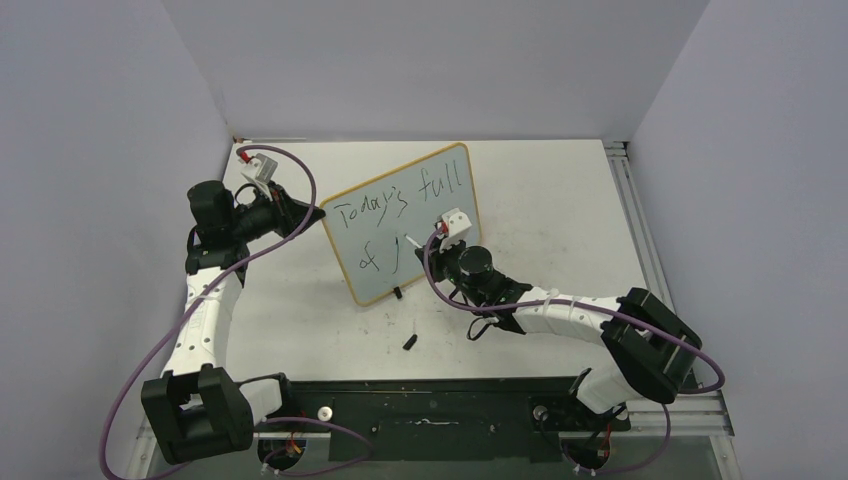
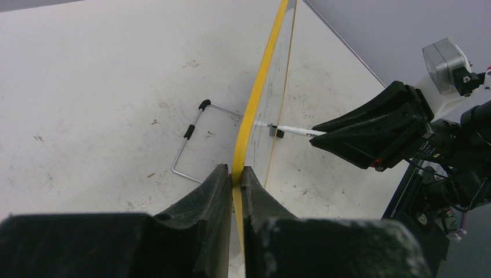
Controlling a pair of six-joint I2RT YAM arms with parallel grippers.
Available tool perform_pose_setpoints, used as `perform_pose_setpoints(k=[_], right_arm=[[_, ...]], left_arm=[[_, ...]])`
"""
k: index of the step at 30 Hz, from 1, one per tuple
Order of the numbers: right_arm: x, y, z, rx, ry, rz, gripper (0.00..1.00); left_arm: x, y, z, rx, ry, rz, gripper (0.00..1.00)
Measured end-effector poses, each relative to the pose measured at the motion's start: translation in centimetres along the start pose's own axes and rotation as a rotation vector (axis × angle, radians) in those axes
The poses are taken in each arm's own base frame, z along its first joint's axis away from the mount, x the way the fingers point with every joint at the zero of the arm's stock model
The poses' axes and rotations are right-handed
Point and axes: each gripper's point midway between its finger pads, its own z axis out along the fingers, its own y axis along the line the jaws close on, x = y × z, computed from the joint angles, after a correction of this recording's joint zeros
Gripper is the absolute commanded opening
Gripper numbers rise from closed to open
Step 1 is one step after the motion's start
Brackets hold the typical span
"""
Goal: Write a sentence on the whiteboard
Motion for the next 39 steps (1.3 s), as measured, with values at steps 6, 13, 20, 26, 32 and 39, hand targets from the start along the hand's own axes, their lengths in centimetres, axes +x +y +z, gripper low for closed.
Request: perform_pose_setpoints(k=[6, 13, 20, 26, 32, 39], right_arm=[[0.1, 0.4, -0.1, -0.015, 0.004, 0.009, 0.05], [1.2, 0.2, -0.3, -0.011, 0.027, 0.02, 0.05], [1.6, -0.1, -0.5, 0.009, 0.039, 0.016, 0.05], [1.7, -0.5, -0.5, 0.028, 0.04, 0.007, 0.05], [1.5, -0.6, -0.4, 0.036, 0.044, -0.014, 0.05], [0.8, -0.7, -0.2, 0.046, 0.042, -0.034, 0.05]], left_arm=[[0.0, 0.0, 0.0, 0.001, 0.0, 0.0, 0.0], [0.0, 0.0, 0.0, 0.001, 0.0, 0.0, 0.0], [0.0, 0.0, 0.0, 0.001, 0.0, -0.001, 0.0], [0.0, 0.0, 0.0, 0.001, 0.0, 0.0, 0.0], [-0.1, 0.0, 0.0, 0.001, -0.003, 0.005, 0.0], [-0.1, 0.0, 0.0, 0.001, -0.003, 0.005, 0.0]])
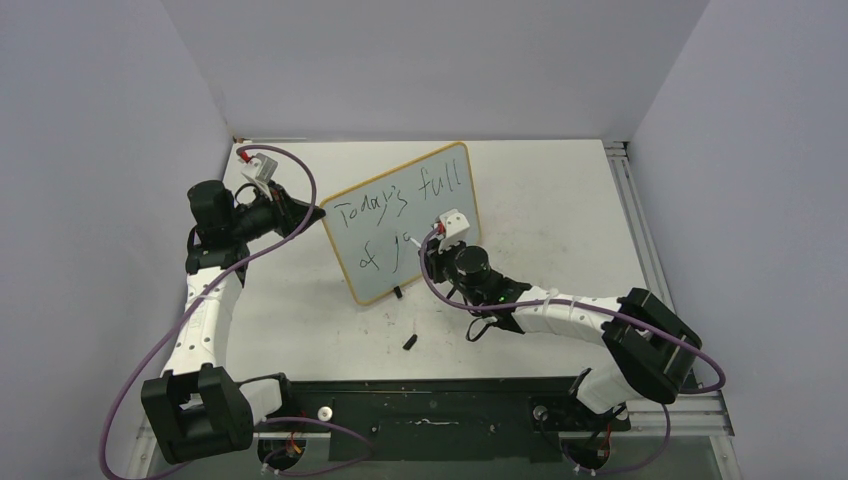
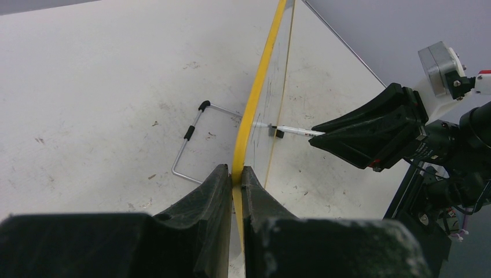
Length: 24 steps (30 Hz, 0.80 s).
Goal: Write a sentence on the whiteboard
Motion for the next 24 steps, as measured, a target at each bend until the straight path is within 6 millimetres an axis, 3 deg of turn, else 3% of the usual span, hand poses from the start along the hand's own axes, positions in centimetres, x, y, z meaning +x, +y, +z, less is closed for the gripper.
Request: perform_pose_setpoints(k=[19, 24], right_arm=[[-1.6, 0.1, 0.1, 0.005, -0.024, -0.02, 0.05], [-3.7, -0.2, -0.9, 0.018, -0.076, -0.006, 0.05]], left_arm=[[0.0, -0.1, 0.0, 0.003, 0.0, 0.0, 0.0], [0.0, -0.1, 0.0, 0.005, 0.0, 0.0, 0.0]])
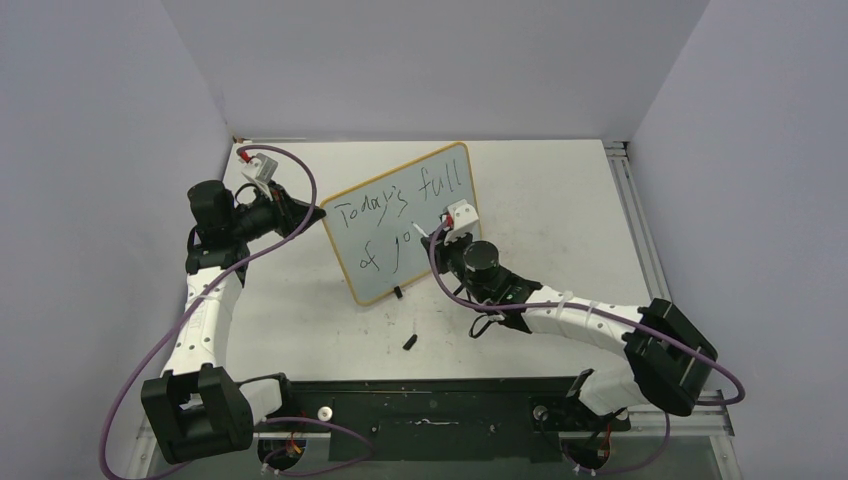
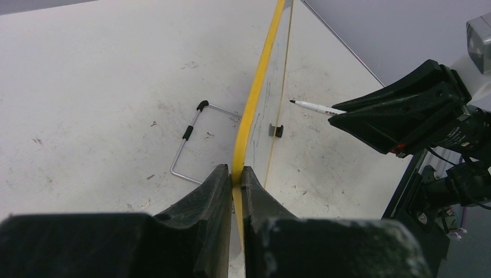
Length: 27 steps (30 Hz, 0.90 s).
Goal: Write a sentence on the whiteboard
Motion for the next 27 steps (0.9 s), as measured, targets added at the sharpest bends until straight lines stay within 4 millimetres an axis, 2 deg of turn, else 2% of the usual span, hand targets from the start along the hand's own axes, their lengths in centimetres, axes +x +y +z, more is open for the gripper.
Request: perform_pose_setpoints(k=[3, 8, 27], right_arm=[[-1.0, -0.1, -0.3, 0.004, -0.027, 0.007, 0.05], [-1.0, -0.1, -0.2, 0.005, -0.029, 0.005, 0.05], [1.5, -0.7, 1.3, 0.015, 0.018, -0.009, 0.05]], left_arm=[[0.0, 0.0, 0.0, 0.0, 0.0, 0.0, 0.0], [0.0, 0.0, 0.0, 0.0, 0.0, -0.001, 0.0], [0.0, 0.0, 0.0, -0.001, 0.0, -0.001, 0.0]])
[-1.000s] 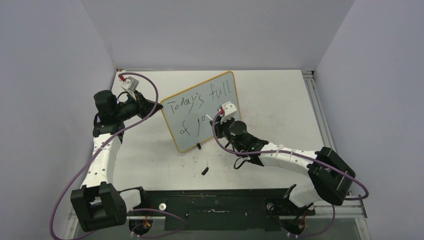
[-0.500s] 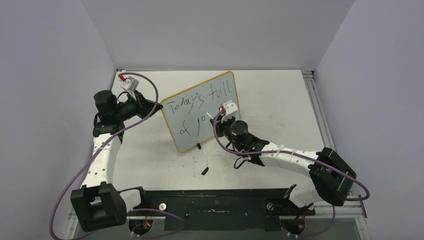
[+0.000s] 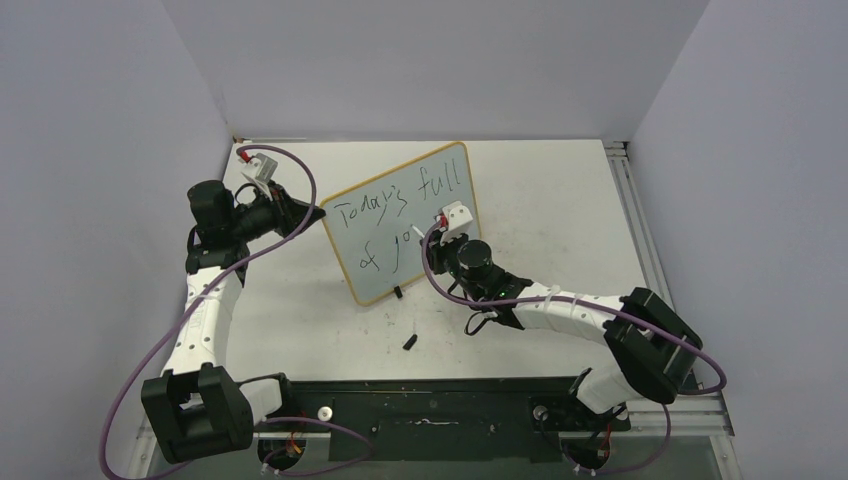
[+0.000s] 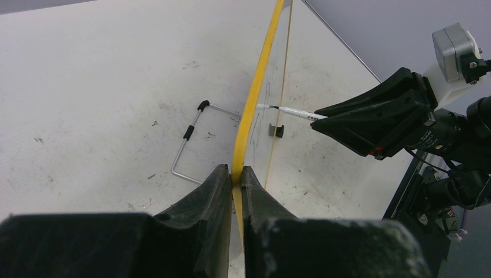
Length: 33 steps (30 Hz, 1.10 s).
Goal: Write a sentence on the whiteboard
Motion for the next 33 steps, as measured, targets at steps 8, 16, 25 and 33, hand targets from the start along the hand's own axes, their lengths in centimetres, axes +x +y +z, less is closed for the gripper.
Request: perform_pose_setpoints(k=[8, 16, 25, 33], right_arm=[[0.0, 0.0, 0.1, -0.001, -0.003, 0.002, 0.05], [2.2, -0.4, -0.5, 0.006, 0.039, 0.014, 0.05], [2.9, -0.6, -0.9, 0.011, 0.053, 0.015, 0.05], [0.5, -1.4, -1.7, 0.051, -0.006, 0.026, 0.05]], left_arm=[[0.0, 0.0, 0.0, 0.0, 0.0, 0.0, 0.0], [0.0, 0.0, 0.0, 0.0, -0.001, 0.001, 0.0], [0.0, 0.0, 0.0, 0.001, -0.001, 0.001, 0.0], [0.0, 0.0, 0.0, 0.002, -0.001, 0.001, 0.0]])
